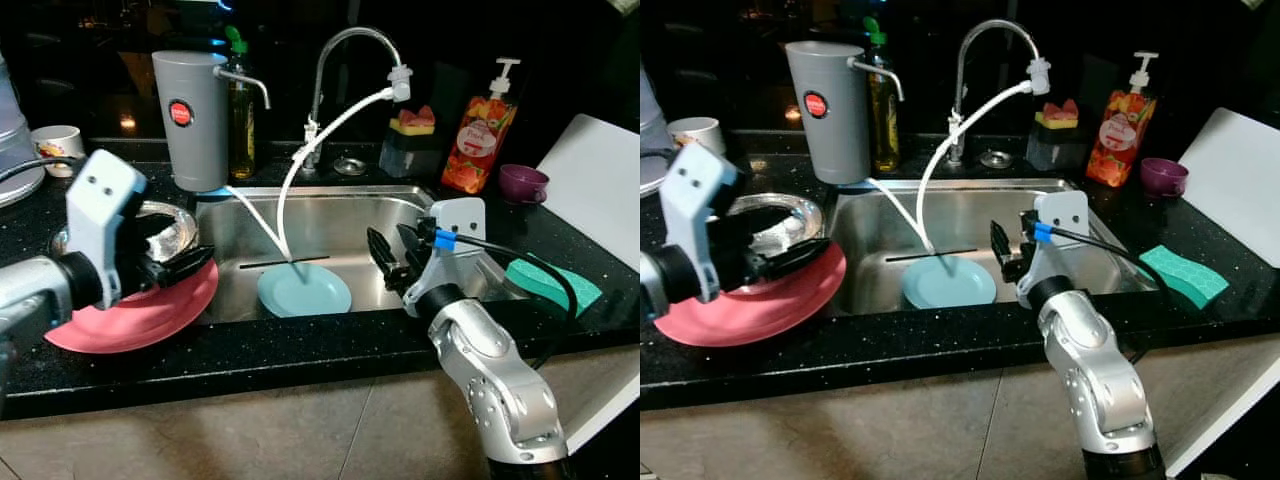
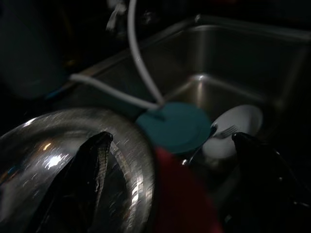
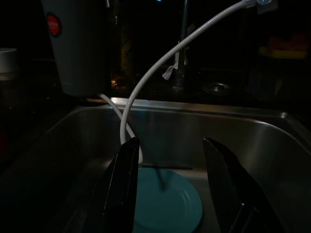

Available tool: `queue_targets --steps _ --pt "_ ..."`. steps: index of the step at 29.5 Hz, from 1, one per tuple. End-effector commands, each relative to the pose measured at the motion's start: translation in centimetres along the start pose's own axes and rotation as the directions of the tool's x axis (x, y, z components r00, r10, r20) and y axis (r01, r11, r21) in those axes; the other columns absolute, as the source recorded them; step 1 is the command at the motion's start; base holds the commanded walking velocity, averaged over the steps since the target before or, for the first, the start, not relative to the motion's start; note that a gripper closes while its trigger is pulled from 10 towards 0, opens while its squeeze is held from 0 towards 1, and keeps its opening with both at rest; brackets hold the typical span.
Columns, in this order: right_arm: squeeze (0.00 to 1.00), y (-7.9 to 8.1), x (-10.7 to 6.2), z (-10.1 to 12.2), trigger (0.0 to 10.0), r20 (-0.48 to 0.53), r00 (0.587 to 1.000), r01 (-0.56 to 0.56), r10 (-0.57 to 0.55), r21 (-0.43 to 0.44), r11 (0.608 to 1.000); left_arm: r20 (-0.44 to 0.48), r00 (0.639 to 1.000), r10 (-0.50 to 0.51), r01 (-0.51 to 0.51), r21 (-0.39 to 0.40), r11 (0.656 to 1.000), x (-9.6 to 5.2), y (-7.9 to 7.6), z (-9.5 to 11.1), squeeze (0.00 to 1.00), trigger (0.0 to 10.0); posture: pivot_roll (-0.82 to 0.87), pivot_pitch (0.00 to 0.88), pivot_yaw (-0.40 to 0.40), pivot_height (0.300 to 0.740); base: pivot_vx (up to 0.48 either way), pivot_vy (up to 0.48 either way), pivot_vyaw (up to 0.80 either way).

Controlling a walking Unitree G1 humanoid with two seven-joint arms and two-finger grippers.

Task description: Kitchen organization

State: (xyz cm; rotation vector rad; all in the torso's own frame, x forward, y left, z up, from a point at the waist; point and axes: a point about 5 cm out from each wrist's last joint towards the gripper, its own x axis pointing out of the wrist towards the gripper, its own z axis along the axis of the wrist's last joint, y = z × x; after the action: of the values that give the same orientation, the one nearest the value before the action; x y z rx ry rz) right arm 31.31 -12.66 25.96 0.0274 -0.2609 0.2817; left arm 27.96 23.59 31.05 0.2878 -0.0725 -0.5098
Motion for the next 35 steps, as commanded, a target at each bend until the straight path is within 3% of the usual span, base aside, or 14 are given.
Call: queue_targets --steps 1,2,3,4,7,18,19,21,22,23,24,25,29,35 --pt "0.00 -0.2 -0.1 -0.3 10.0 -0.021 1.000 0.018 -0.018 -0.002 1.000 -0.040 0.999 0.014 -0.013 0.026 1.000 -0.2 0.6 -0.3 1.00 10.0 0.09 0.104 -0.072 0.740 0.000 0.000 0.00" --pt "0.00 -0.2 -0.1 -0.3 10.0 -0.021 1.000 0.018 -0.018 -0.002 1.000 -0.040 0.999 0.014 -0.013 0.026 1.000 -0.2 0.6 -0.3 1.00 10.0 0.09 0.104 -0.072 0.740 0.000 0.000 0.00" --pt "0.00 -0.3 -0.1 -0.4 10.0 -0.023 0.999 0.023 -0.023 0.002 1.000 -0.062 0.998 0.026 -0.023 0.040 0.999 -0.4 1.2 -0.5 0.24 10.0 0.09 0.104 -0.072 0.740 0.000 0.000 0.00" --pt "0.00 -0.4 -0.2 -0.4 10.0 -0.025 0.999 0.026 -0.026 0.005 1.000 -0.086 0.995 0.047 -0.042 0.062 0.997 -0.5 1.7 -0.8 0.00 10.0 0.09 0.104 -0.072 0.740 0.000 0.000 0.00" --pt "0.00 -0.4 -0.2 -0.4 10.0 -0.026 0.999 0.028 -0.028 0.009 1.000 -0.116 0.992 0.053 -0.041 0.104 0.994 -0.9 2.8 -0.7 0.00 10.0 0.10 0.100 -0.074 0.740 0.000 0.000 0.00" --pt "0.00 -0.3 0.1 -0.5 10.0 -0.022 0.999 0.027 -0.027 0.018 0.999 -0.248 0.966 -0.067 0.112 0.169 0.979 -1.3 2.4 -2.4 0.00 10.0 0.10 0.090 -0.072 0.740 0.000 0.000 0.00" --pt "0.00 -0.3 0.1 -0.4 10.0 -0.020 0.999 0.027 -0.027 0.018 0.999 -0.309 0.950 -0.041 0.124 0.256 0.959 -1.1 2.7 -3.3 0.00 7.8 0.10 0.090 -0.072 0.740 0.000 0.000 0.00" --pt "0.00 -0.3 0.1 -0.4 10.0 -0.019 0.999 0.027 -0.027 0.019 0.999 -0.330 0.944 -0.026 0.127 0.288 0.949 -1.1 2.8 -3.7 0.00 7.8 0.10 0.090 -0.072 0.740 0.000 0.000 0.00" --pt "0.00 -0.3 0.1 -0.4 10.0 -0.017 1.000 0.026 -0.026 0.020 0.999 -0.341 0.940 -0.017 0.135 0.325 0.936 -0.9 2.9 -4.1 0.00 3.9 0.10 0.083 -0.074 0.740 0.000 0.000 0.00" --pt "0.00 -0.3 0.1 -0.3 10.0 -0.016 1.000 0.026 -0.025 0.020 0.999 -0.339 0.941 -0.010 0.131 0.335 0.933 -0.8 3.0 -4.1 0.00 1.7 0.10 0.083 -0.074 0.740 0.000 0.000 0.00" --pt "0.00 -0.3 0.1 -0.3 10.0 -0.015 1.000 0.025 -0.025 0.020 0.999 -0.337 0.941 -0.005 0.127 0.341 0.931 -0.7 3.1 -4.2 0.00 1.7 0.10 0.083 -0.074 0.740 0.000 0.000 0.00" --pt "0.00 -0.3 0.2 -0.2 10.0 -0.011 1.000 0.024 -0.023 0.020 1.000 -0.340 0.940 0.018 0.124 0.392 0.911 -0.5 3.2 -4.3 0.00 0.0 0.10 0.083 -0.074 0.740 0.000 0.000 0.00" --pt "0.00 -0.2 0.2 -0.2 10.0 -0.008 1.000 0.021 -0.021 0.022 1.000 -0.341 0.939 0.048 0.117 0.445 0.888 -0.4 3.4 -4.3 0.00 0.0 0.10 0.076 -0.075 0.740 0.000 0.000 0.00" --pt "0.00 0.0 0.4 0.0 10.0 0.001 1.000 0.010 -0.010 0.024 1.000 -0.237 0.970 0.050 0.087 0.535 0.840 0.4 3.0 -2.9 0.00 0.0 0.10 0.073 -0.078 0.740 0.000 0.000 0.00"
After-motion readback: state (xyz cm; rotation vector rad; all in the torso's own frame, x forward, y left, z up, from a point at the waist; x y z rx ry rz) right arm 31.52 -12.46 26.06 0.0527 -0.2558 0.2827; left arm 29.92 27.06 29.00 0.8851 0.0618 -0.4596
